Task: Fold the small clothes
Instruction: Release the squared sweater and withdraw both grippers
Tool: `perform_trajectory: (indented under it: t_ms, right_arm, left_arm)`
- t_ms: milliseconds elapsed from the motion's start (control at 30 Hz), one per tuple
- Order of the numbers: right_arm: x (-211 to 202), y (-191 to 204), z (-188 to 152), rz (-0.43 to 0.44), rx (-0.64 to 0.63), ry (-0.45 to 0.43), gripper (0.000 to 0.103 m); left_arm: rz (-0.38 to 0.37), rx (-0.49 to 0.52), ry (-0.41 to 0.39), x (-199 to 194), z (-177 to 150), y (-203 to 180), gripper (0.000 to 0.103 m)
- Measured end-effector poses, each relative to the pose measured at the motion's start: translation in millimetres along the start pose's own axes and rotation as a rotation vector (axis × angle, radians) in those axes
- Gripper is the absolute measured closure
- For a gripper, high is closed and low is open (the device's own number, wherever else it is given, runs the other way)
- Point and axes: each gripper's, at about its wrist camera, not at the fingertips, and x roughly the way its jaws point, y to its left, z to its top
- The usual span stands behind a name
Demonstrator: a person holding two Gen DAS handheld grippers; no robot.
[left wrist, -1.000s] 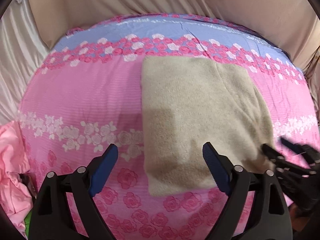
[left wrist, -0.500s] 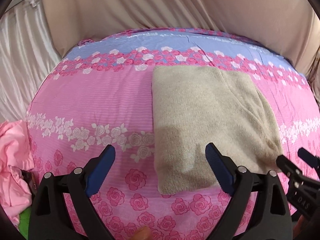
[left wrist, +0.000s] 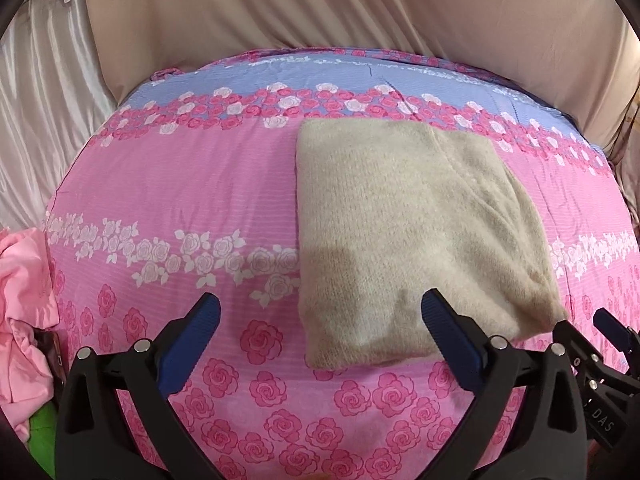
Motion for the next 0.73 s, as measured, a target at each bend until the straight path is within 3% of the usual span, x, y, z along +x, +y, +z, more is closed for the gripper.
perform_trajectory:
  t_ms: [433, 733]
  right_arm:
    - [-3.6, 2.5, -7.5, 0.003, 0.005, -0.003, 0.027]
    - [-5.7, 4.7, -10.8, -0.005, 0.014, -0.007, 0.027]
  left_arm:
    - [0.009, -0.038, 0.022, 1.5, -13.5, 6.6, 0.005]
    - [-0.003, 0.007, 0.0, -6.9, -17.8, -1.2, 0.005]
